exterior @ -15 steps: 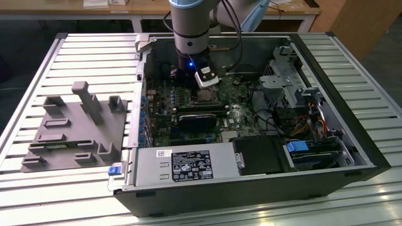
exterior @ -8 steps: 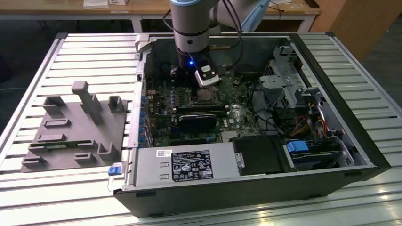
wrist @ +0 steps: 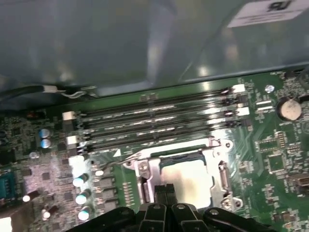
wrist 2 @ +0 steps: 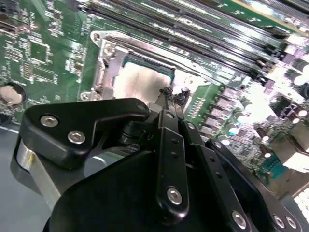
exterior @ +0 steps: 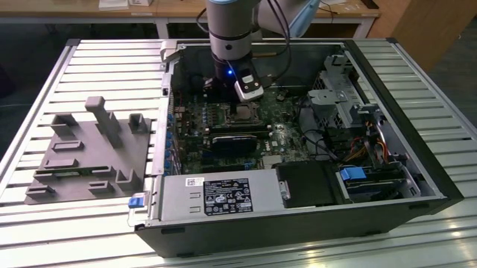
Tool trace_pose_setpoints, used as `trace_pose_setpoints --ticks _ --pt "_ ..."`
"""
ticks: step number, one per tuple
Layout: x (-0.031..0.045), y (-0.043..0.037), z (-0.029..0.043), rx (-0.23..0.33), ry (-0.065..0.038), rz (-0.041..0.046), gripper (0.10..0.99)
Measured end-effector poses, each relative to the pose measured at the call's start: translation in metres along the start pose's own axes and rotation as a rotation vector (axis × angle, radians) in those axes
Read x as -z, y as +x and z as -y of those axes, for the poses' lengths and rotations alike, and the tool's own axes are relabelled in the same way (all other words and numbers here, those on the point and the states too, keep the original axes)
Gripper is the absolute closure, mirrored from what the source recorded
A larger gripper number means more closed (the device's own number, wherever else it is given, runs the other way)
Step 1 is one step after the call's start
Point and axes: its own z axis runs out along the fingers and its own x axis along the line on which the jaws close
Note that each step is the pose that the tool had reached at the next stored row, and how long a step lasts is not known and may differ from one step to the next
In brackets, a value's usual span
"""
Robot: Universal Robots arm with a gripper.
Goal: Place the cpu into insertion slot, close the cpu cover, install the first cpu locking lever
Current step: 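Close the cpu cover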
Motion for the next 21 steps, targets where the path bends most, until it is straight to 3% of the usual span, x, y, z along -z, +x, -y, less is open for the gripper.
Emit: trace_pose_setpoints --ticks 6,9,17,21 --pt "-0.0012 -0.0161 -0.0031 0.0 0.001 -0.004 0.984" --pt "0.001 -0.0164 -0.0032 0.0 0.001 -0.0043 0.984" --pt "0.0163 -0.0173 -0.0042 0.0 0.001 -0.0043 0.984" --pt "0.0181 -0.0174 -0.0043 0.0 0.001 -0.0043 0.984"
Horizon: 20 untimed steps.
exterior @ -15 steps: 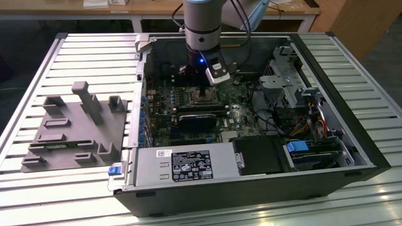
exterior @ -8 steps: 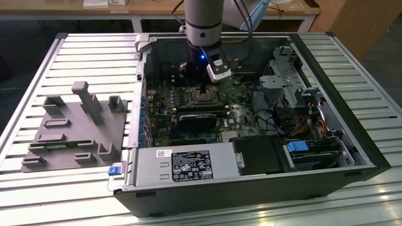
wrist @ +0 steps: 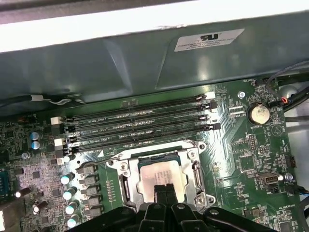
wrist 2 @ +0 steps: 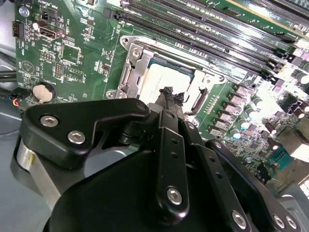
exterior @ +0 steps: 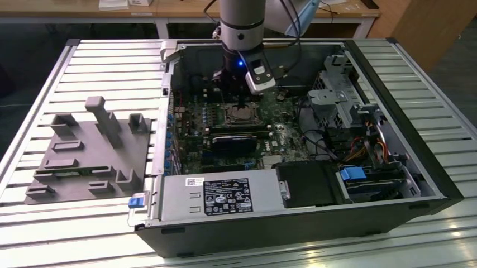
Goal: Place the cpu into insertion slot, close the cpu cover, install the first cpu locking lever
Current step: 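Install the first cpu locking lever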
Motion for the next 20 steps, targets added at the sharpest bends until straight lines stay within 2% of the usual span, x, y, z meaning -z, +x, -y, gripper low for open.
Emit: trace_pose_setpoints --ticks 12,16,20 --pt "0.0014 0.001 0.0002 0.0 0.0 -0.0001 0.984" --pt "0.0017 0.007 0.0013 0.0 0.0 0.0 0.984" --pt "0.0024 0.0172 0.0033 0.0 0.0 0.0002 0.984"
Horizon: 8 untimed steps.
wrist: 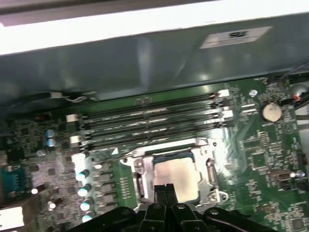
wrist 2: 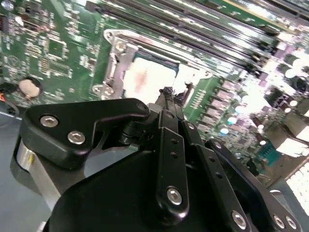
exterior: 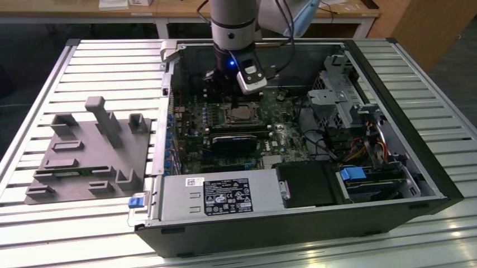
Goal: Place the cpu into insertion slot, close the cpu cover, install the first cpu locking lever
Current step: 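Install the first cpu locking lever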
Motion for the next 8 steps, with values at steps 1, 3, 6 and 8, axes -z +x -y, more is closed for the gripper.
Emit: trace_pose_setpoints --ticks 1,3,6,8 --pt "0.0002 0.0026 0.0005 0.0 0.0 0.0001 0.984" --pt "0.0005 0.0075 0.0014 0.0 0.0 0.0002 0.984" --pt "0.001 0.0122 0.0023 0.0 0.0 0.0005 0.984" --pt "0.0035 0.012 0.0022 0.0 0.0 0.0008 0.984"
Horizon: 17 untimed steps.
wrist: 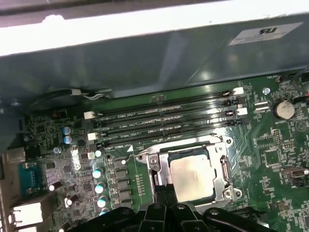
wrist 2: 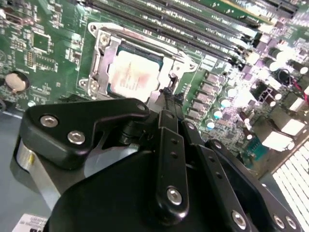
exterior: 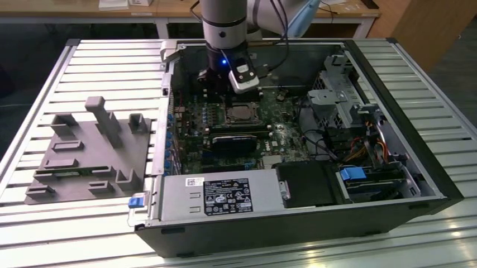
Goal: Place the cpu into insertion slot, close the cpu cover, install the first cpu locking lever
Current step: 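Install the first cpu locking lever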
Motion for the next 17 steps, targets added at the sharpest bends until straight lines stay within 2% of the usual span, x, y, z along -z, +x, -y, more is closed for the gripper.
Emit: trace_pose_setpoints --ticks 7,12,17 --pt "0.0133 -0.0008 -0.0009 0.0 0.0 0.0016 0.984" --pt "0.0145 0.0009 -0.0006 0.0 -0.001 0.0019 0.984" --pt "0.015 0.0111 0.0014 0.0 -0.002 0.0016 0.984"
